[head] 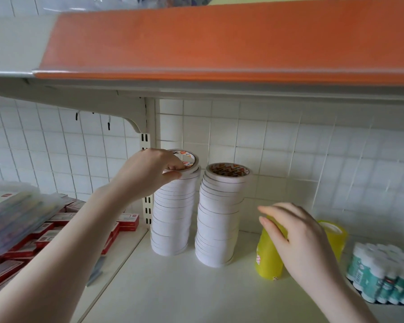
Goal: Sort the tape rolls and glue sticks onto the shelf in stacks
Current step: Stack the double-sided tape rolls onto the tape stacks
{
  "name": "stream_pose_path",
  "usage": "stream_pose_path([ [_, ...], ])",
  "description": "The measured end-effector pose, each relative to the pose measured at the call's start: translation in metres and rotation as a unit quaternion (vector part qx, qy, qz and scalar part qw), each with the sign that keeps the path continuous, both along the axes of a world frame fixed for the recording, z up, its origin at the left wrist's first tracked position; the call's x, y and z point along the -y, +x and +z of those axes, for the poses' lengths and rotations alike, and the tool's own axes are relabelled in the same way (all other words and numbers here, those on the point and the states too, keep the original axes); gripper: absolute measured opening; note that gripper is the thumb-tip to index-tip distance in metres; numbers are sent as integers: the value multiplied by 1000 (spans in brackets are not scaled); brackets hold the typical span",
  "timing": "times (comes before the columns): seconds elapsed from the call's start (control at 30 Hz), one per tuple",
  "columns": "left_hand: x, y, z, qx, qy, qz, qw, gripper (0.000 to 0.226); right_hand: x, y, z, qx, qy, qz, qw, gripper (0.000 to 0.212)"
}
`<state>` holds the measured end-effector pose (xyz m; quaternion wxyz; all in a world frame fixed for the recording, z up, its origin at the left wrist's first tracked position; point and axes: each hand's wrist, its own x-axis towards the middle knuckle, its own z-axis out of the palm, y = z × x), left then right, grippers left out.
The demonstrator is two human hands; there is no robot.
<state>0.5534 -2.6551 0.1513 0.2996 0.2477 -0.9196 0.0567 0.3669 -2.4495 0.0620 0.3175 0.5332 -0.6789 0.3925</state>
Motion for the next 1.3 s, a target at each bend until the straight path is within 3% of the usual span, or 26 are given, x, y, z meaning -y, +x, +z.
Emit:
stream_pose_path([
  [0.57,14,-3,12,13,131,-67,989,16,1,-5,-18,8,6,3,1000,18],
  [1.3,14,-12,10,-16,148,-69,986,16,1,-12,-34,54,18,4,998,18],
])
